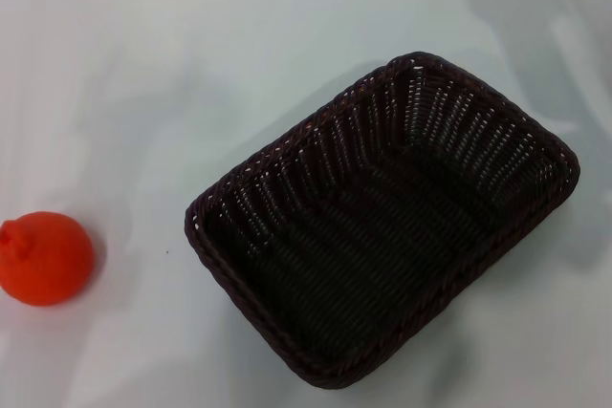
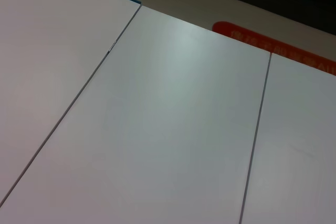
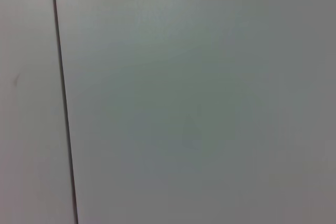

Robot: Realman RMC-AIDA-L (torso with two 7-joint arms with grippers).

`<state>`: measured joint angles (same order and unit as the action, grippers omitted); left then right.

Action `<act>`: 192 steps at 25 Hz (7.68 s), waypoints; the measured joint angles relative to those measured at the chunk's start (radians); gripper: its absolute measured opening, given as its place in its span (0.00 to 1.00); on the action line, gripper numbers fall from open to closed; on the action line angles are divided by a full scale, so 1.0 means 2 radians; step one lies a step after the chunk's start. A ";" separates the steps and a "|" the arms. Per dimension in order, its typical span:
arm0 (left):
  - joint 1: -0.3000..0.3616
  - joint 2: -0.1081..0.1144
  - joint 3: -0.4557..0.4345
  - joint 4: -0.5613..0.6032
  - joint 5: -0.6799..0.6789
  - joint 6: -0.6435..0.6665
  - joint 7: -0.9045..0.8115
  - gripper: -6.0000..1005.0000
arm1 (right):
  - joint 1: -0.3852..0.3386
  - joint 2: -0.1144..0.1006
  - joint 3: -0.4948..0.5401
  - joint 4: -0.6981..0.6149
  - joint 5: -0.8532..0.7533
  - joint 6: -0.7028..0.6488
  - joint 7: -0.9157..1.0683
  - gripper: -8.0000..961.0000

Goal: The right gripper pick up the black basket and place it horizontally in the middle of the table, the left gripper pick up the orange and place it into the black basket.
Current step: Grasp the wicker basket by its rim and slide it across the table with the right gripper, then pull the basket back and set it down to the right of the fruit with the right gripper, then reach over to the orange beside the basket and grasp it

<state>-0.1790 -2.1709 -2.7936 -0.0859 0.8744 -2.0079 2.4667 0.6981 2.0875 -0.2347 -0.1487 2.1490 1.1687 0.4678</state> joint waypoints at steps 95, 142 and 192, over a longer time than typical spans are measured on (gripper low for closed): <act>-0.034 0.002 0.012 0.001 -0.003 0.024 0.000 0.88 | 0.062 -0.097 -0.201 -0.294 -0.805 0.234 0.860 0.22; -0.039 0.002 0.019 0.002 0.001 0.032 -0.001 0.88 | -0.042 -0.027 -0.042 -0.105 -0.548 0.064 0.877 0.28; 0.082 0.043 0.292 -0.073 0.132 0.279 -0.069 0.74 | 0.024 -0.033 -0.053 -0.127 -0.401 0.041 0.808 0.80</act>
<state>-0.0143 -2.0847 -2.2101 -0.2320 1.1388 -1.4493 2.3291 0.7460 2.0212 -0.3412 -0.4028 1.3479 1.2509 2.0848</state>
